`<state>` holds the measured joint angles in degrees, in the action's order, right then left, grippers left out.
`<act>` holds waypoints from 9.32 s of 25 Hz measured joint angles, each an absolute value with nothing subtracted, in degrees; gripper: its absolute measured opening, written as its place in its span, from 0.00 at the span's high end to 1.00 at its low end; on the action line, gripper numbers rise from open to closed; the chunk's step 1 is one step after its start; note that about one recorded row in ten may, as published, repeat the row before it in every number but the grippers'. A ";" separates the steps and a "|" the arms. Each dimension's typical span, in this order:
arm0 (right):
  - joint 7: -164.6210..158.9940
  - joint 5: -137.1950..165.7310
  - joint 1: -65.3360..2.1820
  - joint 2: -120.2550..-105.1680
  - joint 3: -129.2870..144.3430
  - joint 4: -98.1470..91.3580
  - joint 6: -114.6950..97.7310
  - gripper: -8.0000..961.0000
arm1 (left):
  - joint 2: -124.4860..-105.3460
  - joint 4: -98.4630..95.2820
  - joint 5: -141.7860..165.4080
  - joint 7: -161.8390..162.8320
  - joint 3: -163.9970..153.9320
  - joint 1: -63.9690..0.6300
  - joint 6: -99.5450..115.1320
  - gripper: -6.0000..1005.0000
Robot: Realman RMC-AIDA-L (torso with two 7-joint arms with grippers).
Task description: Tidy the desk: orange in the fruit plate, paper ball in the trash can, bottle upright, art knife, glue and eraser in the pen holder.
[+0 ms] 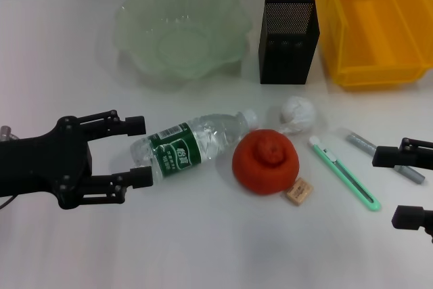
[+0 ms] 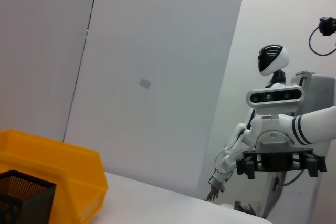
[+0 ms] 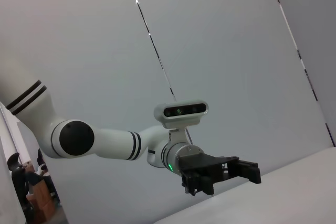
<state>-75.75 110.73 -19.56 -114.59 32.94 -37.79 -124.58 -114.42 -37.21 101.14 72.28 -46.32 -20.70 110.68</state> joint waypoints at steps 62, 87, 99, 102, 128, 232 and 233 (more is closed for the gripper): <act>-81.56 110.22 -12.32 -114.11 18.54 -36.14 -112.30 0.13 | -119.18 -38.27 85.35 64.44 -96.45 -35.39 59.72 0.38; -81.10 110.30 -11.81 -114.35 18.54 -35.68 -112.33 0.13 | -119.15 -40.53 81.18 63.74 -99.57 -33.85 59.09 0.99; -80.37 110.21 -11.76 -114.28 18.54 -34.82 -112.37 0.13 | -118.84 -41.01 77.45 63.99 -97.71 -33.50 60.49 0.96; -80.35 110.21 -11.91 -114.01 18.52 -34.33 -112.36 0.13 | -118.81 -41.03 76.67 63.99 -95.62 -33.19 61.47 0.95; -79.86 110.33 -14.03 -114.53 17.85 -32.61 -110.15 0.13 | -118.92 -35.13 69.66 64.66 -69.19 -41.55 46.14 0.89; -150.92 159.43 -37.53 -119.22 66.07 -83.43 -79.01 0.45 | -116.19 -31.31 86.30 67.07 -69.27 -25.75 87.14 0.16; -151.23 159.74 -37.36 -119.22 65.82 -82.09 -76.33 0.44 | -116.19 -31.31 86.29 67.18 -69.23 -25.80 87.12 0.16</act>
